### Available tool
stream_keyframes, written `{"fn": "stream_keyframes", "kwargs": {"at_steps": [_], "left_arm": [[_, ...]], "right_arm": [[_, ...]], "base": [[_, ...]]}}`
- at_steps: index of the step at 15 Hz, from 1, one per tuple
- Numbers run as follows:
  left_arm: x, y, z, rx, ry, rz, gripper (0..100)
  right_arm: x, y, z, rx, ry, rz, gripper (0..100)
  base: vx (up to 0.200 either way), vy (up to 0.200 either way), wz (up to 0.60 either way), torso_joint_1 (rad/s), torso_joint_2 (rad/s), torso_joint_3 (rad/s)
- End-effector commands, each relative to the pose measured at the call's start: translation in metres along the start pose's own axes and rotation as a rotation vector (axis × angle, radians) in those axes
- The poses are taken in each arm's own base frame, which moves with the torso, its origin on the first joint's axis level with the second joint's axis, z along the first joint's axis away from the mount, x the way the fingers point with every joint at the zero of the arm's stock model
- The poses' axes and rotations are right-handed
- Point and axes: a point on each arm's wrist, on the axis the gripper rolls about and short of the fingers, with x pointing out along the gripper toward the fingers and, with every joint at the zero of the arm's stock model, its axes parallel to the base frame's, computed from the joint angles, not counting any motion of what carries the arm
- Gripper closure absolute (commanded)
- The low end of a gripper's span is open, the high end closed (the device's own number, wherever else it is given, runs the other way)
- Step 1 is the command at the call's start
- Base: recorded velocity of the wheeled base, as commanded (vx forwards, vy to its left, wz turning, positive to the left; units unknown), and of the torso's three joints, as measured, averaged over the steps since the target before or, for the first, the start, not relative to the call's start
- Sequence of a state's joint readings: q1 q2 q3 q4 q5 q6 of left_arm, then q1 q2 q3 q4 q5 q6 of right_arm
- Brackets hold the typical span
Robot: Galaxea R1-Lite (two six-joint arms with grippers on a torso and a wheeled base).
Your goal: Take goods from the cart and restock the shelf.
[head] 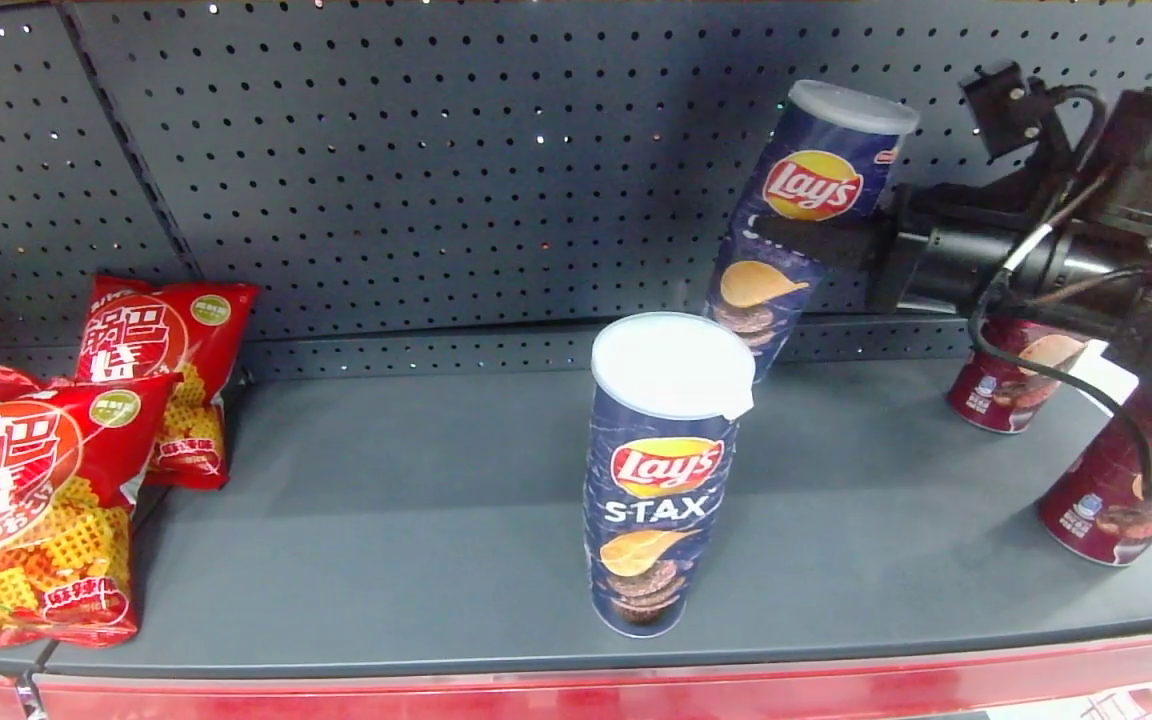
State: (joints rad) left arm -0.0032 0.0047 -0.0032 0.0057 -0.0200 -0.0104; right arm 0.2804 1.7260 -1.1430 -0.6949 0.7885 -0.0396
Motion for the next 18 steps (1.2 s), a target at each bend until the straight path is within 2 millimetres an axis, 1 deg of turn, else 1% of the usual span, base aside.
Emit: {"fn": "stream_keyframes", "kwargs": {"at_steps": [1,2,4,5,6,7,8,9,10,11,13,15,18], "left_arm": [[0.0,0.0,0.0,0.0,0.002,0.0,0],[0.0,0.0,0.0,0.0,0.002,0.0,0],[0.0,0.0,0.0,0.0,0.002,0.0,0],[0.0,0.0,0.0,0.0,0.002,0.0,0],[0.0,0.0,0.0,0.0,0.002,0.0,0],[0.0,0.0,0.0,0.0,0.002,0.0,0],[0.0,0.0,0.0,0.0,0.002,0.0,0],[0.0,0.0,0.0,0.0,0.002,0.0,0],[0.0,0.0,0.0,0.0,0.002,0.0,0],[0.0,0.0,0.0,0.0,0.002,0.0,0],[0.0,0.0,0.0,0.0,0.002,0.0,0],[0.0,0.0,0.0,0.0,0.002,0.0,0],[0.0,0.0,0.0,0.0,0.002,0.0,0]], "right_arm": [[0.036,-0.026,-0.025,0.015,0.009,0.122,100],[0.048,-0.024,-0.024,0.005,-0.008,0.219,100],[0.06,-0.019,-0.024,-0.001,-0.022,0.335,100],[0.066,-0.012,-0.026,0.002,-0.025,0.404,100],[0.073,-0.009,-0.032,0.014,-0.021,0.464,100],[0.078,-0.008,-0.036,0.019,-0.019,0.476,100],[0.091,-0.007,-0.04,0.015,-0.026,0.499,100],[0.099,-0.006,-0.043,0.019,-0.027,0.51,100],[0.103,-0.008,-0.046,0.026,-0.024,0.511,100],[0.106,-0.01,-0.052,0.038,-0.014,0.512,100],[0.102,-0.014,-0.056,0.053,0.0,0.499,100],[0.092,-0.024,-0.056,0.065,0.015,0.469,100],[0.084,-0.035,-0.058,0.083,0.033,0.445,100]], "base": [[0.0,0.0,0.0,0.0,0.0,0.0],[0.0,0.0,0.0,0.0,0.0,0.0],[0.0,0.0,0.0,0.0,0.0,0.0],[0.0,0.0,0.0,0.0,0.0,0.0],[0.0,0.0,0.0,0.0,0.0,0.0],[0.0,0.0,0.0,0.0,0.0,0.0],[0.0,0.0,0.0,0.0,0.0,0.0],[0.0,0.0,0.0,0.0,0.0,0.0],[0.0,0.0,0.0,0.0,0.0,0.0],[0.0,0.0,0.0,0.0,0.0,0.0],[0.0,0.0,0.0,0.0,0.0,0.0],[0.0,0.0,0.0,0.0,0.0,0.0],[0.0,0.0,0.0,0.0,0.0,0.0]]}}
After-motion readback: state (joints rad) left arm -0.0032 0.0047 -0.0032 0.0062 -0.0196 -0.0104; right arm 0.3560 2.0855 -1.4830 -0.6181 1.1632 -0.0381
